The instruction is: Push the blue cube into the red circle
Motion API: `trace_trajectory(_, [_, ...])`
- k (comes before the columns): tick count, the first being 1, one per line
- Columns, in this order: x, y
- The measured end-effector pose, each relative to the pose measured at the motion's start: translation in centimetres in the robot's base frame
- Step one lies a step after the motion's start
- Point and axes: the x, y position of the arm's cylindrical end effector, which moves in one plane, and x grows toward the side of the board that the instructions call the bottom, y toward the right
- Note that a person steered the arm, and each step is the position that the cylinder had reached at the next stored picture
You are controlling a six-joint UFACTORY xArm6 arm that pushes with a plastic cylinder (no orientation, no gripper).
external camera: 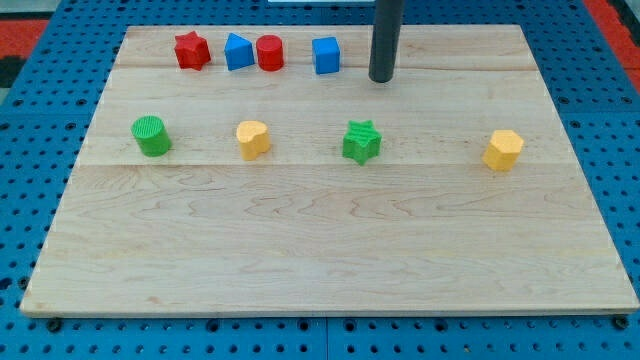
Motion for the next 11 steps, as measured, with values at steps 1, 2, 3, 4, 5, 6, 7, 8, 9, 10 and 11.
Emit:
trace_trajectory(1, [0.8,-1.2])
trace_trajectory(2, [0.8,-3.9])
trace_trajectory(3, [0.8,1.1])
trace_trajectory(4, [-0.7,2.4])
trace_trajectory(5, [-5.7,1.5])
trace_trajectory(6, [-5.9,-4.7])
trace_trajectory(7, [-5.9,-6.6])
trace_trajectory(8, [-5.9,-8.3])
trace_trajectory(9, [-2.9,-6.0])
trace_trajectory(10, [-2.5,-8.2])
trace_trajectory(11, [-2.0,-11.6])
